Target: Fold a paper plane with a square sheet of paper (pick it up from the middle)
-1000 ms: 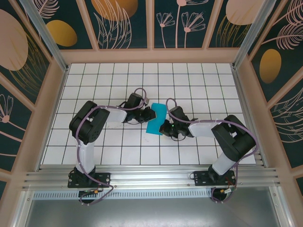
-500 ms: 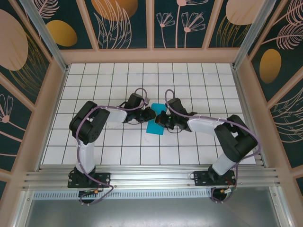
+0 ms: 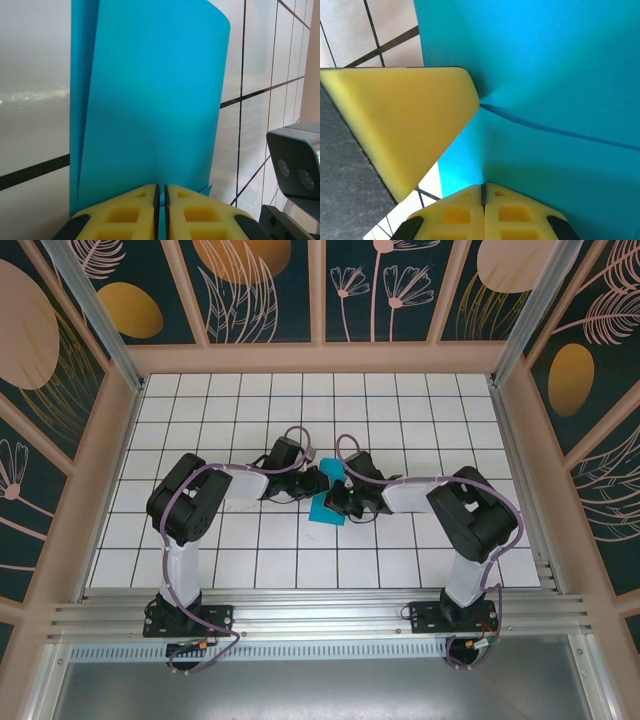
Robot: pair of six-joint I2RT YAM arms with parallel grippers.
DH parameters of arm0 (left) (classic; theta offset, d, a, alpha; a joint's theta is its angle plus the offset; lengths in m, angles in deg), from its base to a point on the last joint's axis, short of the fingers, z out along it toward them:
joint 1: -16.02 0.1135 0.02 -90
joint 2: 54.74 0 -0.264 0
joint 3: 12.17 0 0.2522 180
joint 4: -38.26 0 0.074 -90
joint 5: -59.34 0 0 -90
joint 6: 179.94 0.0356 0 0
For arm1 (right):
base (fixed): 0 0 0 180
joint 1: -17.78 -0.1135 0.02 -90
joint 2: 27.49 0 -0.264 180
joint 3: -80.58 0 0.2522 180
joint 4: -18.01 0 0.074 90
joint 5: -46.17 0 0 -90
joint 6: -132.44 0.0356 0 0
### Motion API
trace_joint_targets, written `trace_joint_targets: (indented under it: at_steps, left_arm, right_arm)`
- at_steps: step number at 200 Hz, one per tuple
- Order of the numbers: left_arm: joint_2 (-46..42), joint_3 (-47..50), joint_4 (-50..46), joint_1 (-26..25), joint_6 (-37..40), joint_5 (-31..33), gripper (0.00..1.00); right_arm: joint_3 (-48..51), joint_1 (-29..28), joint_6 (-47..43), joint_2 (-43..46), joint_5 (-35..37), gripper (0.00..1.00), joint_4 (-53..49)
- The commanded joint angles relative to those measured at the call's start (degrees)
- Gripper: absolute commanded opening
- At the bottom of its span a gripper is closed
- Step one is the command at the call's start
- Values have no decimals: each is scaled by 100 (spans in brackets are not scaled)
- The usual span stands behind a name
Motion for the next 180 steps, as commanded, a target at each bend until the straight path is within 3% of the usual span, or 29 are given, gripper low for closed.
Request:
trace_joint_targets:
  at_steps: [1, 45, 180]
  left_arm:
    - [285, 22, -258, 7, 176, 389, 16]
    - [326, 77, -348, 11, 158, 600, 12]
    - [338, 195, -338, 6, 143, 670, 11]
  right_arm:
    - [83, -15, -112, -97, 14, 3, -255]
    - [493, 31, -27, 235, -322, 5, -76]
    - [1898, 175, 437, 1262, -299, 8, 100]
